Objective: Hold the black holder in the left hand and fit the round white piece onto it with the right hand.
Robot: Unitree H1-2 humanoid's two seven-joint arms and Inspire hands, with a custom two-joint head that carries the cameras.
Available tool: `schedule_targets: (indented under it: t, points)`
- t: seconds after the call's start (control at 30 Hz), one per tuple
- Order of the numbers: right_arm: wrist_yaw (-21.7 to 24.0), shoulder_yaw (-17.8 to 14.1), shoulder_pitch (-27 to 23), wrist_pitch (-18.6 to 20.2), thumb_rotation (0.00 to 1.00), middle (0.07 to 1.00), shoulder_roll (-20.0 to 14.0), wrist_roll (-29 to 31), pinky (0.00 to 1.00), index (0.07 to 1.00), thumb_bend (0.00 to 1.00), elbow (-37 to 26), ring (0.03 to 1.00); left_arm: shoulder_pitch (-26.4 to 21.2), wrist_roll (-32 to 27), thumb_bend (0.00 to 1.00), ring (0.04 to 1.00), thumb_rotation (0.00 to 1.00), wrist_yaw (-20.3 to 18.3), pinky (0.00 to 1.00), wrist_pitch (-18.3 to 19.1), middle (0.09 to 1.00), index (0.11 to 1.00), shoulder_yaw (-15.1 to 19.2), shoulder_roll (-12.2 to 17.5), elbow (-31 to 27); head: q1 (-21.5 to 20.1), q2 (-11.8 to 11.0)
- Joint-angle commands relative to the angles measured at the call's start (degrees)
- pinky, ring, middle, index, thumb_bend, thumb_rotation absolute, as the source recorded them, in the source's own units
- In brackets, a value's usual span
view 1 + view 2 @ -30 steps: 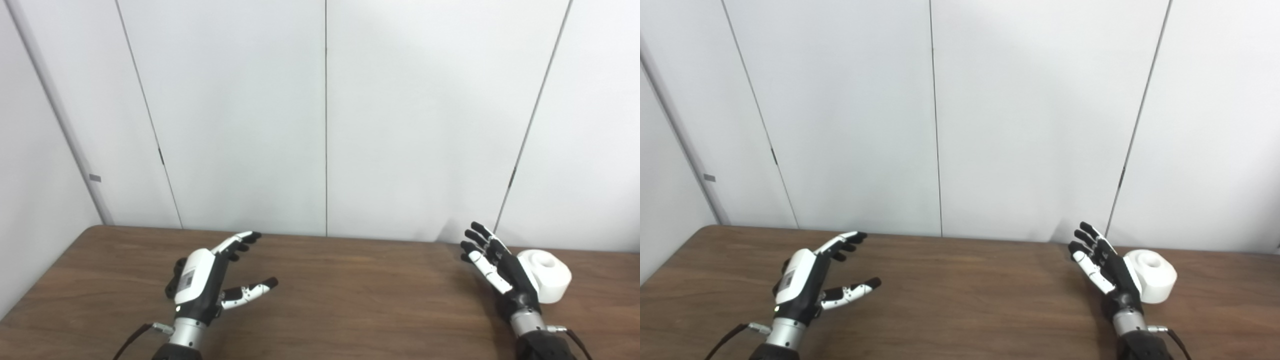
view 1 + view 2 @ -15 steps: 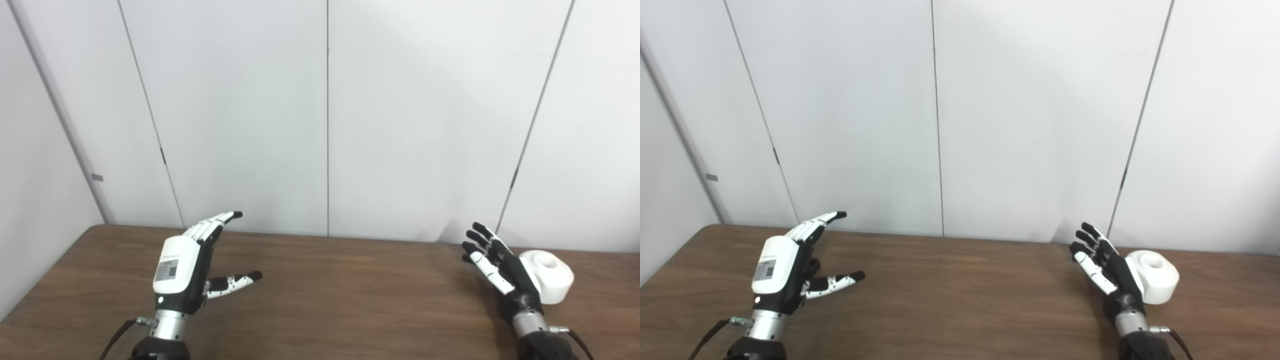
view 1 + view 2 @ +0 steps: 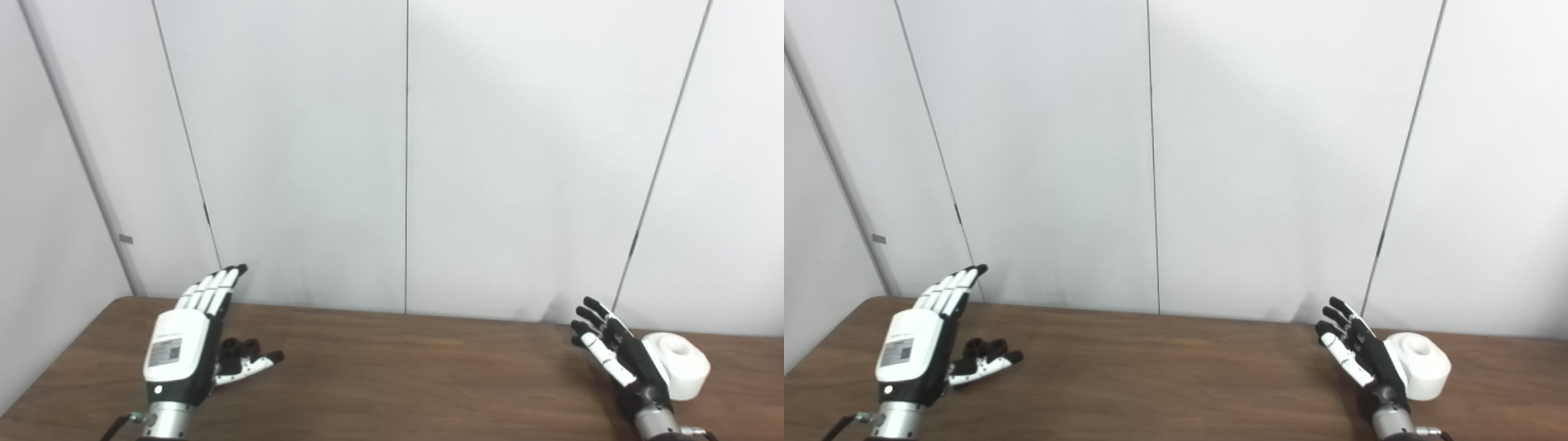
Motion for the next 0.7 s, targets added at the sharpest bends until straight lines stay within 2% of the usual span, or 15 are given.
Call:
schedule_targets:
  t: [0.0, 0.2, 0.5, 0.67]
  points:
    - [0.5, -0.2, 3.3, -2.4, 0.46, 0.867, 0.7, 0.5, 0.77, 0.885, 0.37, 2.7, 0.826, -1.1, -2.3, 1.00, 0.923, 0.40, 0.3, 0.90, 0.6, 0.933, 0.955, 1.6, 2.1, -0.4, 0.0, -0.1]
    - [0.1, -0.1, 3.3, -2.4, 0.46, 0.866, 0.7, 0.1, 0.76, 0.881, 0.37, 2.5, 0.820, -0.4, -5.4, 1.00, 0.933, 0.39, -2.5, 0.92, 2.6, 0.939, 0.970, 2.5, 3.3, -0.2, 0.1, 0.0]
    - [0.5, -0.1, 3.2, -2.5, 0.46, 0.869, 0.4, 0.2, 0.76, 0.885, 0.36, 2.8, 0.828, 0.3, -8.2, 1.00, 0.928, 0.39, -6.6, 0.90, 5.5, 0.927, 0.965, 2.7, 4.7, 0.5, 0.4, 0.3]
    - [1.0, -0.4, 3.2, -2.4, 0.46, 0.870, 0.3, 0.6, 0.76, 0.886, 0.37, 2.9, 0.827, 0.4, -11.0, 1.00, 0.932, 0.40, -10.9, 0.90, 7.5, 0.934, 0.955, 2.5, 5.2, 1.5, 0.9, 0.6]
